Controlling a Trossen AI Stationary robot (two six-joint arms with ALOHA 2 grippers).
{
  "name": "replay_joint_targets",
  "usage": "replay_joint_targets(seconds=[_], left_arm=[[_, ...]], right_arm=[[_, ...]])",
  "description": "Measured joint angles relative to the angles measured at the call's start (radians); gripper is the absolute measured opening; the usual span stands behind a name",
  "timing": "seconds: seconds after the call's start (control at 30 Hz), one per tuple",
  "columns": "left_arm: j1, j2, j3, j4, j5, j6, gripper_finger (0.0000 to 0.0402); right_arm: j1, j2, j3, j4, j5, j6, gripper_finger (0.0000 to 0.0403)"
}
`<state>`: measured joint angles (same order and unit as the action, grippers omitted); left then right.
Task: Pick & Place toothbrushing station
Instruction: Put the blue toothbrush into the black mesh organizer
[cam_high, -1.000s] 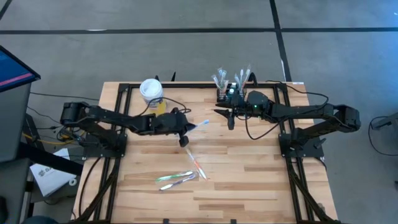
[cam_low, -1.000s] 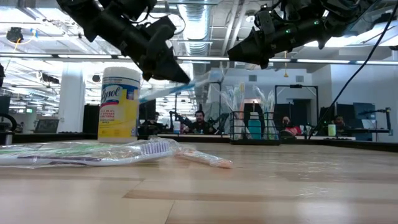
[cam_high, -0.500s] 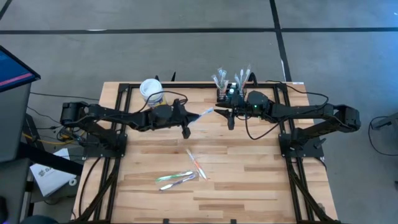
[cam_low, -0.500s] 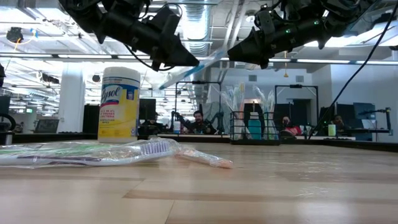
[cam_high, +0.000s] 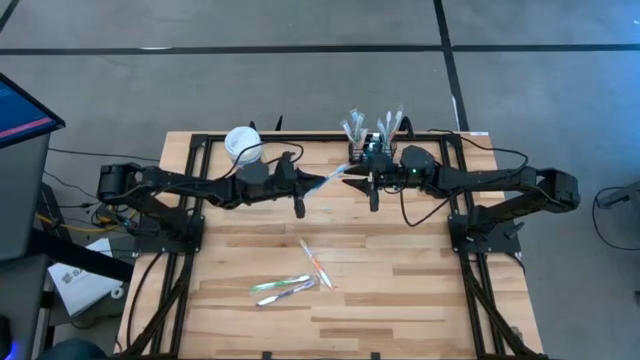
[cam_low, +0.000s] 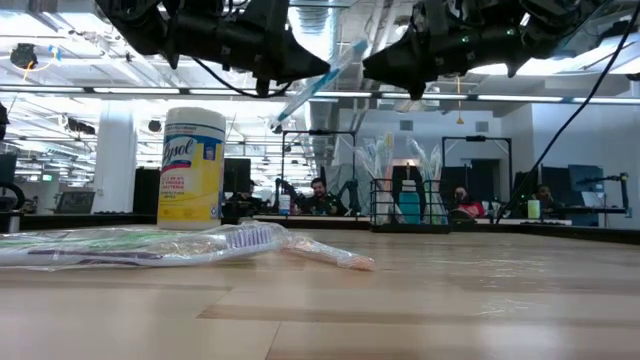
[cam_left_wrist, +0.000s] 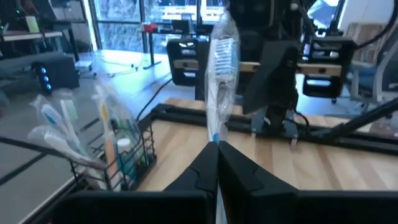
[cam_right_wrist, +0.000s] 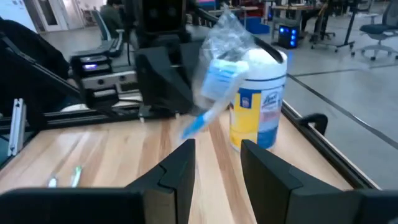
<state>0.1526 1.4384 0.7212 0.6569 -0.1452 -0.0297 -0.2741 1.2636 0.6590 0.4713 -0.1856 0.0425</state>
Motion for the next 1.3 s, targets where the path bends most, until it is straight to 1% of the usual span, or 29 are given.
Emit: replay_joint_targets(seconds=[0.13, 0.3, 0.4, 0.53, 0.83, 0.97, 1.03, 1.13, 1.17, 1.3], left_arm=[[0.014, 0.007, 0.0, 0.058, 0.062, -0.001, 0.0], [0.013, 0.047, 0.0, 0.146, 0.075, 0.003, 0.0], [0.013, 0.085, 0.0, 0.205, 0.111, 0.003, 0.0], [0.013, 0.114, 0.002, 0.272, 0.128, 0.003, 0.0], [0.013, 0.186, 0.052, 0.295, 0.145, 0.003, 0.0], [0.016, 0.201, 0.06, 0.302, 0.145, 0.016, 0.0], [0.017, 0.201, 0.06, 0.304, 0.144, 0.02, 0.0], [0.017, 0.201, 0.06, 0.312, 0.144, 0.019, 0.0], [0.017, 0.201, 0.06, 0.317, 0.144, 0.019, 0.0], [0.017, 0.201, 0.06, 0.317, 0.144, 0.019, 0.0]], right_arm=[[0.01, 0.0, 0.0, 0.059, 0.0, -0.007, 0.012], [0.026, 0.0, 0.0, 0.112, 0.0, -0.025, 0.012], [0.026, 0.0, 0.0, 0.114, 0.0, -0.027, 0.012], [0.025, 0.0, 0.0, 0.113, 0.001, -0.027, 0.012], [0.026, 0.0, 0.0, 0.148, 0.002, -0.026, 0.0112], [0.026, 0.0, 0.0, 0.136, 0.003, -0.024, 0.0088], [0.026, 0.0, 0.0, 0.133, 0.002, -0.024, 0.0063], [0.026, 0.0, 0.0, 0.136, 0.003, -0.027, 0.0017], [0.026, 0.0, 0.0, 0.138, 0.003, -0.027, 0.0011], [0.026, 0.0, 0.0, 0.138, 0.002, -0.027, 0.0014]])
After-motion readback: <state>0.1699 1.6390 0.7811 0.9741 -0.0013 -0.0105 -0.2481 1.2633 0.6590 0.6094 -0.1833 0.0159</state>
